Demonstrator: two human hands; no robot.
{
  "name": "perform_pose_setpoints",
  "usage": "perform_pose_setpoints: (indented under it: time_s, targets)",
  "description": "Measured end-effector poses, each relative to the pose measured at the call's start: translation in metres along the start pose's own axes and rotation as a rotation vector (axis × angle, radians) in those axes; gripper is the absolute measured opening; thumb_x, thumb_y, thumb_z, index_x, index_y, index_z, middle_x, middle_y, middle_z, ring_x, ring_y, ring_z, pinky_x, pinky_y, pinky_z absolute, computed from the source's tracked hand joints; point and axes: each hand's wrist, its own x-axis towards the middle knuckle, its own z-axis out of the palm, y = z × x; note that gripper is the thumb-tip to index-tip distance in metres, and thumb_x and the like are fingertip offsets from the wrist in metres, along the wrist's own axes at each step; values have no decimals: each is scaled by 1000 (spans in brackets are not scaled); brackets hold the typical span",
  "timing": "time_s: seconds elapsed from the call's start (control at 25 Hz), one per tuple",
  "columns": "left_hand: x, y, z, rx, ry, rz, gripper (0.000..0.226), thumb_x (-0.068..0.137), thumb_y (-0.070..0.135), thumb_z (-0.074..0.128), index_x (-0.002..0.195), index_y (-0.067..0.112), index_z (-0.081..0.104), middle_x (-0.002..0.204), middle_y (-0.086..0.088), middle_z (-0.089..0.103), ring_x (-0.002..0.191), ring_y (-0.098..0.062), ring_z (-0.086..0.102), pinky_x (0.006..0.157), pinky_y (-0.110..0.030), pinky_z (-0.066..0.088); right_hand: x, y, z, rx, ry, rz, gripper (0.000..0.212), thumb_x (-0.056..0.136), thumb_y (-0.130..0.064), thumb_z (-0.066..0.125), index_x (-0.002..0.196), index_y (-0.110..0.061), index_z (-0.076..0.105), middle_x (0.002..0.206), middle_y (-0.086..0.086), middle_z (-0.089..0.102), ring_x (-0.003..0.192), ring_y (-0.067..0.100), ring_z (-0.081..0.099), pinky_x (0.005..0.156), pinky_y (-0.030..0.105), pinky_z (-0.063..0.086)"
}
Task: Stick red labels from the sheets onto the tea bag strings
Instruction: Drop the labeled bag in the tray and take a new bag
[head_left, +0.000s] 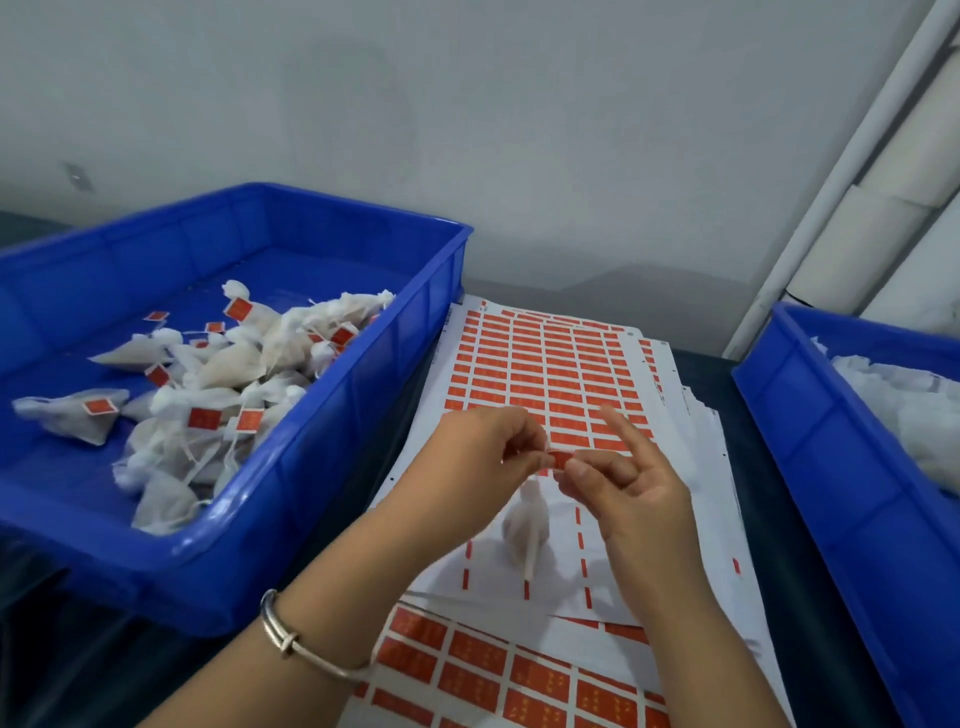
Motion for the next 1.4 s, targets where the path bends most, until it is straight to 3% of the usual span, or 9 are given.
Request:
perform_pose_setpoints:
  time_s: [0.08,0.2,0.36,0.52,0.76,0.92,1.12,1.28,1.4]
  targets:
    - [0,12,-19,57,28,-5,16,88,27,62,76,35,55,76,16,59,74,-4,59,68,-11,46,1,4,1,67,15,53,52,60,-58,65,110,-49,53,89,-28,69,84,1,69,69,18,55]
    - [3,28,-63,174,216,28,17,86,27,65,73,34,56,68,17,56,65,-1,56,55,-6,38,3,13,4,73,-29,160,45,65,-58,58,108,-43,57,89,-20,71,82,5,70,59,16,54]
    - [24,28,-148,182,569,14,21,82,17,68,67,26,55,69,10,63,62,-5,56,51,-9,38,5,29,8,-53,-152,250,13,88,-29,59,100,-30,64,80,-10,74,76,11,70,62,20,55]
    - [61,-1,-212,398,700,-140,12,83,13,62,90,11,72,87,-4,69,79,-16,59,67,-21,39,5,37,13,-177,-238,285,14,90,-17,60,91,-30,63,83,-9,72,73,11,69,66,16,56]
    - [83,-75,-202,472,407,-491,23,82,27,70,81,4,73,88,-10,70,86,-26,64,74,-34,52,7,35,15,-221,-264,302,16,90,-14,59,88,-30,62,88,-6,71,79,11,68,74,19,55]
    - [73,-100,-172,379,375,-541,11,80,8,64,75,4,73,82,-5,70,82,-20,63,69,-31,53,5,34,17,-230,-262,317,16,90,-18,60,88,-33,61,92,-8,70,83,8,67,70,12,52]
    - [80,-49,-152,336,419,-305,14,80,7,57,69,11,64,69,1,62,62,-16,54,55,-24,44,1,22,15,-228,-269,311,18,92,-17,58,87,-34,61,94,-8,69,79,8,68,70,13,54]
    - [77,9,-78,329,200,-110,14,87,24,61,74,25,66,67,9,62,61,-7,59,47,-14,37,-5,-11,8,-279,-98,159,12,91,-29,58,85,-38,61,89,-23,66,82,4,65,76,18,54]
    - [67,15,-11,265,21,-123,12,89,33,61,80,28,67,71,9,64,64,-8,62,51,-13,41,7,-59,-12,-270,79,80,9,91,-33,57,84,-37,62,82,-20,65,73,2,67,62,14,53]
